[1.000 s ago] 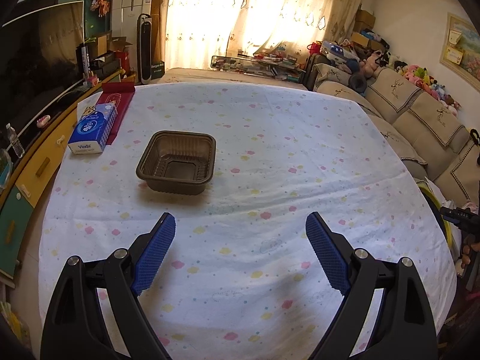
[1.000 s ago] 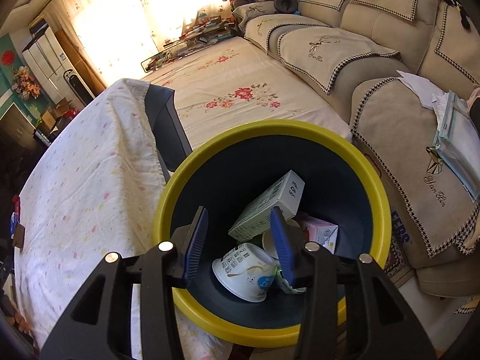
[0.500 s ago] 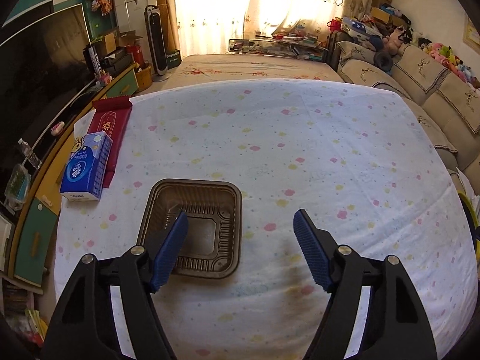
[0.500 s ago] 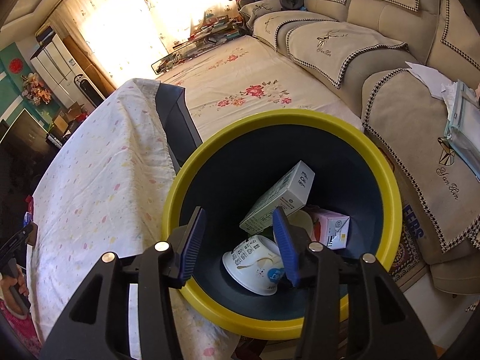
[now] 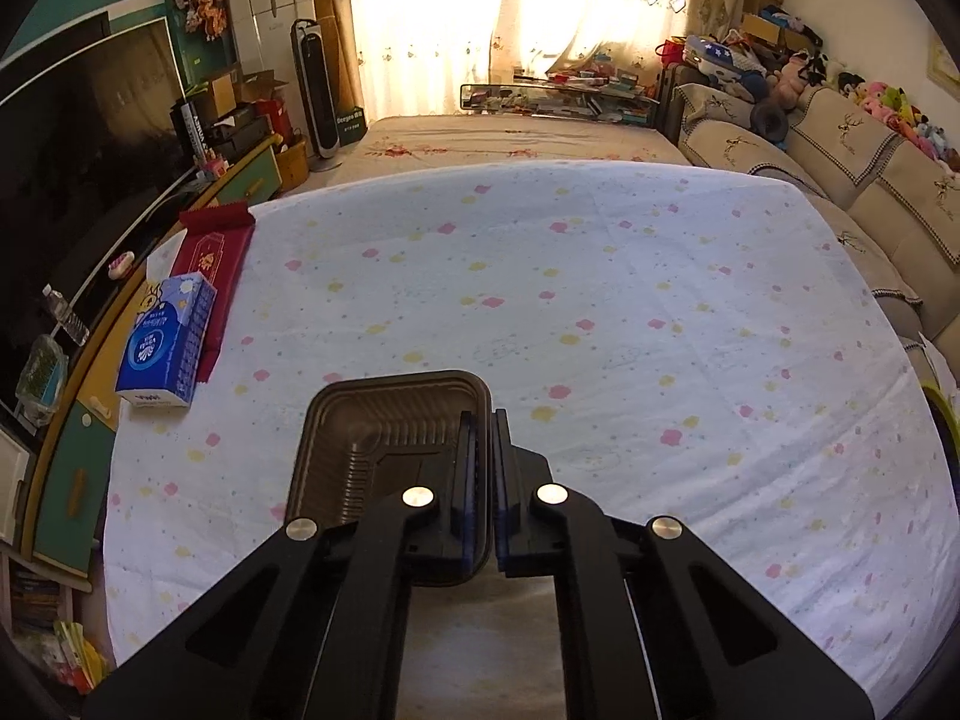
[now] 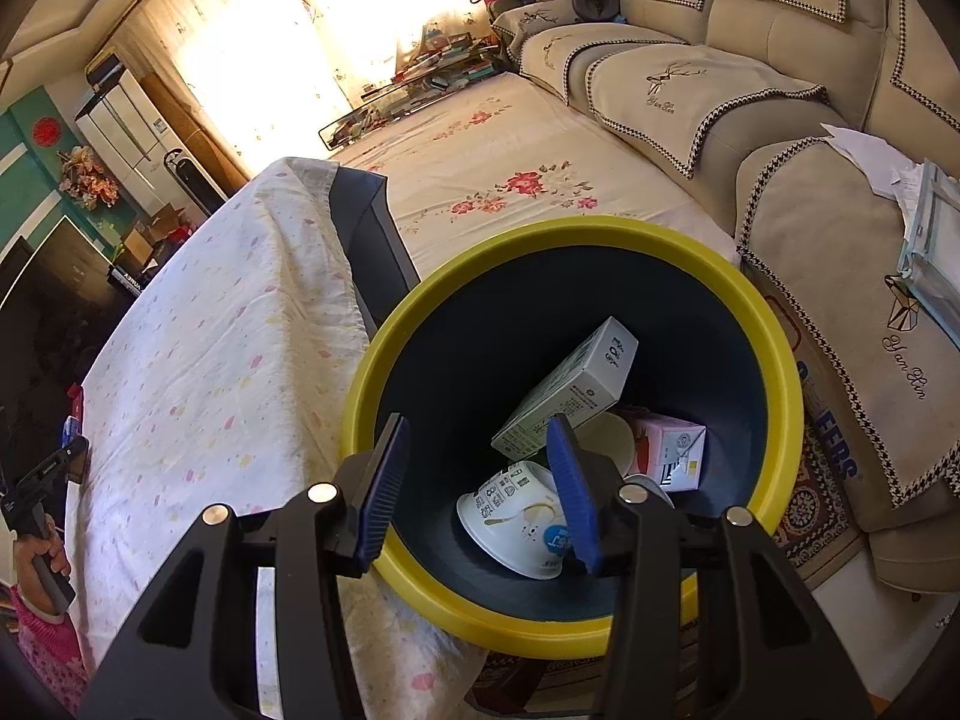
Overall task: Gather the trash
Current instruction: 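Carry the brown tray over the yellow bin and open the left gripper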
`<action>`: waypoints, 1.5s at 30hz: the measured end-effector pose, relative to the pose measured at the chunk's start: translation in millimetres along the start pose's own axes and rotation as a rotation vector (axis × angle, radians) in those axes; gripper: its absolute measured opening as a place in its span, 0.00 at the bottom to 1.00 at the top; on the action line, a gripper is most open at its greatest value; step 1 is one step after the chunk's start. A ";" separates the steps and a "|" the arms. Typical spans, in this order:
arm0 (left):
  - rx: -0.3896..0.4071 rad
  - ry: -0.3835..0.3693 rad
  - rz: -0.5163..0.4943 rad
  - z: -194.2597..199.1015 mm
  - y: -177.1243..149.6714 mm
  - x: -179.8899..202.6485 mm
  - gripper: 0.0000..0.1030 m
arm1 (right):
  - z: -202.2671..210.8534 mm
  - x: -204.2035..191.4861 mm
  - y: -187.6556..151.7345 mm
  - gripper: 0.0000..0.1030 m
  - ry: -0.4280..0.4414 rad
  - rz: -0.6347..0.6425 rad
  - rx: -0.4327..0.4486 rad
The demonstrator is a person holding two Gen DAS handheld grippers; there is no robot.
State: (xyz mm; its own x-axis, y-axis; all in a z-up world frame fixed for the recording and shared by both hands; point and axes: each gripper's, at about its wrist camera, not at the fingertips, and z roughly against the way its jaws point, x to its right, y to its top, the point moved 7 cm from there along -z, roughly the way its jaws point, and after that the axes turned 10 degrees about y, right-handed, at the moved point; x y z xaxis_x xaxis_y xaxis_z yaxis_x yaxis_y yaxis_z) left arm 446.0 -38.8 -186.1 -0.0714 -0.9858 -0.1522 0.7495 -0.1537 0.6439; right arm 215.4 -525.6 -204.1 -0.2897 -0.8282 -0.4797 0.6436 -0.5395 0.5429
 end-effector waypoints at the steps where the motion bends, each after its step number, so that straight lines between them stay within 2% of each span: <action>1: 0.016 -0.011 -0.015 8.3 1.7 10.1 0.05 | 1.9 0.6 -0.5 0.45 0.002 0.001 0.002; 6: 0.081 -0.120 -0.121 54.6 9.2 83.8 0.05 | 19.5 10.1 -1.5 0.45 -0.004 0.006 0.031; 12: 0.136 -0.308 -0.293 115.9 9.3 213.4 0.05 | 53.4 33.2 -3.4 0.45 -0.037 0.005 0.087; 16: 0.143 -0.427 -0.393 148.9 3.0 298.8 0.05 | 77.1 52.1 -7.5 0.46 -0.058 -0.006 0.125; 21: 0.098 -0.562 -0.476 174.6 -14.2 391.5 0.05 | 100.2 72.1 -15.1 0.48 -0.071 -0.013 0.151; 24: 0.060 -0.607 -0.517 181.1 -26.7 432.8 0.05 | 108.4 80.9 -19.1 0.48 -0.075 -0.016 0.159; 30: -0.015 -0.616 -0.561 165.9 -50.8 495.9 0.06 | 117.2 91.7 -23.6 0.49 -0.064 -0.030 0.173; 32: -0.022 -0.600 -0.572 155.7 -56.4 506.3 0.15 | 117.8 92.1 -24.4 0.50 -0.056 -0.034 0.174; 34: -0.034 -0.578 -0.579 146.2 -61.5 514.7 0.30 | 117.6 91.0 -25.4 0.50 -0.044 -0.039 0.174; 38: -0.062 -0.574 -0.551 144.7 -62.4 500.3 0.35 | 117.7 83.7 -25.7 0.52 -0.025 -0.034 0.172; 39: -0.050 -0.575 -0.533 151.3 -60.9 489.7 0.44 | 117.4 79.8 -26.5 0.53 -0.023 -0.025 0.169; 40: -0.029 -0.569 -0.514 156.6 -58.9 477.8 0.60 | 117.1 75.9 -27.7 0.54 -0.022 -0.016 0.167; 42: 0.037 -0.553 -0.474 171.7 -54.4 444.3 0.80 | 115.9 64.5 -29.7 0.55 -0.014 0.011 0.161; 43: 0.075 -0.539 -0.458 180.1 -54.7 427.9 0.87 | 115.2 58.5 -30.9 0.56 -0.008 0.025 0.156; 45: 0.140 -0.497 -0.418 198.9 -56.2 388.9 0.93 | 113.8 41.4 -33.9 0.58 0.008 0.066 0.146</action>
State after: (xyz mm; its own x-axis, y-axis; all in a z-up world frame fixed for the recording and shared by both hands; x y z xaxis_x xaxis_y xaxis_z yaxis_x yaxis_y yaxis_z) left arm 245.3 -427.0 -132.4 -0.6579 -0.7500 -0.0678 0.5027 -0.5044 0.7021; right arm 101.0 -558.8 -163.9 -0.2440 -0.8617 -0.4448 0.5507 -0.5007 0.6678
